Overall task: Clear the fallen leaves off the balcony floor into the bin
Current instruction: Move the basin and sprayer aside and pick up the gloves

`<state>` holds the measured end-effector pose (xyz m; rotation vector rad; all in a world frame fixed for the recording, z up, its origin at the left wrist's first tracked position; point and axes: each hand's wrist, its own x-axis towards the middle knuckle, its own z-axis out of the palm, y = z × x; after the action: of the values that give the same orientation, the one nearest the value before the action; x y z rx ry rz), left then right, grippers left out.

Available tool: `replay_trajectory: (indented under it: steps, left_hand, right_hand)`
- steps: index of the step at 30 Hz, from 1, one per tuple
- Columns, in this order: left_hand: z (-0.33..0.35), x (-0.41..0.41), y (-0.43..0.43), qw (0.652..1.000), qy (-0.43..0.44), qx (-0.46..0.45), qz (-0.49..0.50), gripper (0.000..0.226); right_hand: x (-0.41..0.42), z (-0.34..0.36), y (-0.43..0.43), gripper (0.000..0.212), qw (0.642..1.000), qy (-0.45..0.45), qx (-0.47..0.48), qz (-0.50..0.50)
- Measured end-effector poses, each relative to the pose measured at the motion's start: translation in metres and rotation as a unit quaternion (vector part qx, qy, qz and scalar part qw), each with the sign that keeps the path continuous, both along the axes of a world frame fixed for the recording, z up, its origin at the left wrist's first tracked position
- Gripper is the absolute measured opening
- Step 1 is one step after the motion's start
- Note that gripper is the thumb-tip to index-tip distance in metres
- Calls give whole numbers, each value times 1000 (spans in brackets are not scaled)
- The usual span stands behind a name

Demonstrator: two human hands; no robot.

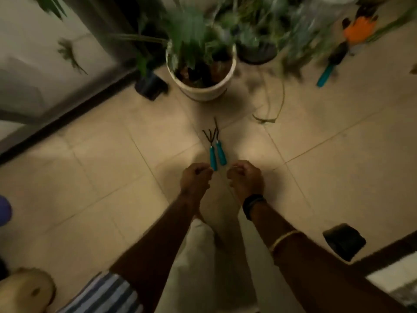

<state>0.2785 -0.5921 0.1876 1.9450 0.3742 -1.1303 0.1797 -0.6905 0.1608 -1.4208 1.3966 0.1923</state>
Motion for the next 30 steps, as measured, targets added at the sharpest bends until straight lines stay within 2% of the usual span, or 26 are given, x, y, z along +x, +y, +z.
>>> replay_trajectory:
  steps: [2,4,7,10,14,17,21,25,30]
  left_hand:
    - [-71,5,-14,1000,7,17,10,15]
    - [-143,10,-27,999,-6,47,1,20]
    - [-232,16,-35,992,-37,105,-66,34]
    - [-296,12,-31,983,-72,118,-118,44]
    - [-345,-8,-24,972,-113,146,-146,54]
    - [-358,-12,-24,970,-126,147,-149,53]
    - [-349,-4,-32,981,-85,115,-129,51]
    - [-290,4,-28,997,-17,78,-3,47]
    - [-194,15,7,998,-4,22,61,42]
  right_hand:
    - [19,-54,-7,26,1000,-5,25,-6]
    - [31,-116,-12,29,999,12,7,30]
    - [43,-206,-13,32,993,55,-27,105]
    - [50,-269,-15,31,975,113,-75,177]
    - [53,-315,-15,39,959,149,-106,216]
    - [51,-329,-14,39,954,145,-118,234]
    - [50,-319,-19,40,962,148,-81,215]
    - [49,-268,-16,37,975,136,-30,174]
    - [56,-166,14,37,993,36,51,99]
